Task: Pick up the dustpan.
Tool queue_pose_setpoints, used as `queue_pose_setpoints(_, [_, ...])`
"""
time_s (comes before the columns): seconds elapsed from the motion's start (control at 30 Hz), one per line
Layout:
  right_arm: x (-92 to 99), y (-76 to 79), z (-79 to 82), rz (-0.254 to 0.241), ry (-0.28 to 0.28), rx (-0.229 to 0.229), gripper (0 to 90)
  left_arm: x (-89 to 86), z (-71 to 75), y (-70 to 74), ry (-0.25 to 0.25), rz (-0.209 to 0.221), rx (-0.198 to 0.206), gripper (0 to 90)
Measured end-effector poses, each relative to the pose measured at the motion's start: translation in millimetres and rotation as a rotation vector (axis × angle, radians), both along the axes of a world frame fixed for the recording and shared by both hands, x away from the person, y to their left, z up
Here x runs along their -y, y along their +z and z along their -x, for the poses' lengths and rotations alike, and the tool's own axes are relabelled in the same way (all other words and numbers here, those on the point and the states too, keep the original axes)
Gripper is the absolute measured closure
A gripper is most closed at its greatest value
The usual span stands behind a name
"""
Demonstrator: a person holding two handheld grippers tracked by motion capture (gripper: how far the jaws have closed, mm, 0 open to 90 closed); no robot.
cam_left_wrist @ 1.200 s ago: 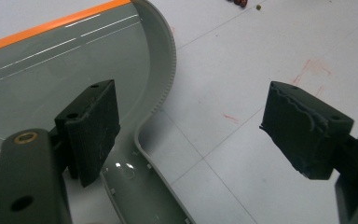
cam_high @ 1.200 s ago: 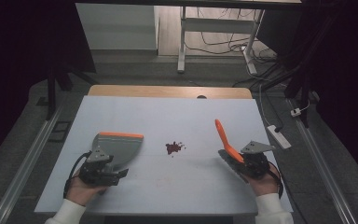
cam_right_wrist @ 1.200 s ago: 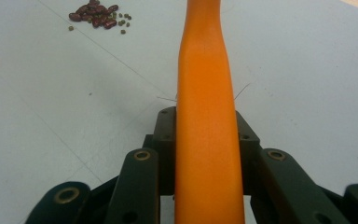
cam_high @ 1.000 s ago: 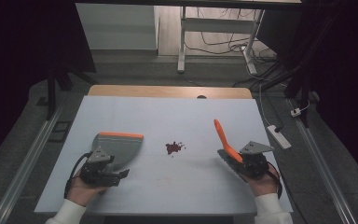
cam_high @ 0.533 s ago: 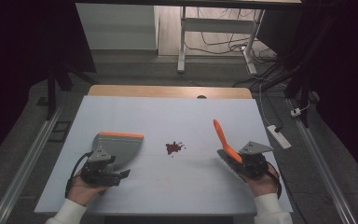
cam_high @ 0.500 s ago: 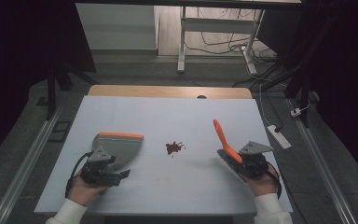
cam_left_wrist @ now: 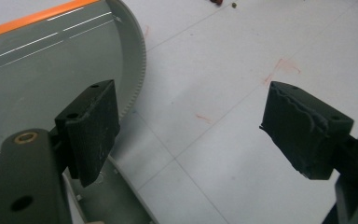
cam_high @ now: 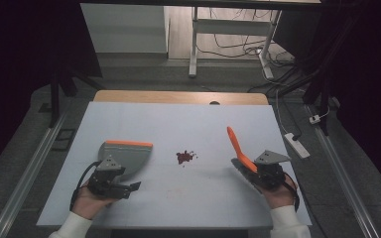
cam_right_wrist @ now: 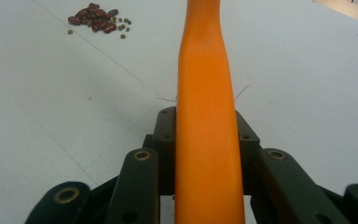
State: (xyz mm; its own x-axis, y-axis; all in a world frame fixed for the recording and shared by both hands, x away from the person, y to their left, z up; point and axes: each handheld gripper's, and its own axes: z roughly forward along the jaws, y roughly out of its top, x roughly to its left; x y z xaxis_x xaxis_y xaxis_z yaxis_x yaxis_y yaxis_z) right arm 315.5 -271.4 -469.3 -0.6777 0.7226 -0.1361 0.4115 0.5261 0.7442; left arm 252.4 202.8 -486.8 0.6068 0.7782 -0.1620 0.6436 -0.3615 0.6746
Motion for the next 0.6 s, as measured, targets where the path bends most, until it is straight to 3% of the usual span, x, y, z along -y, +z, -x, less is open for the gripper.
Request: queue_pose_setpoints(0.6, [-1.6, -1.1, 0.4, 0.007, 0.000, -0.003, 70.5, -14.9, -4.8, 4.4, 0.129, -0.043, -0.096, 19.9])
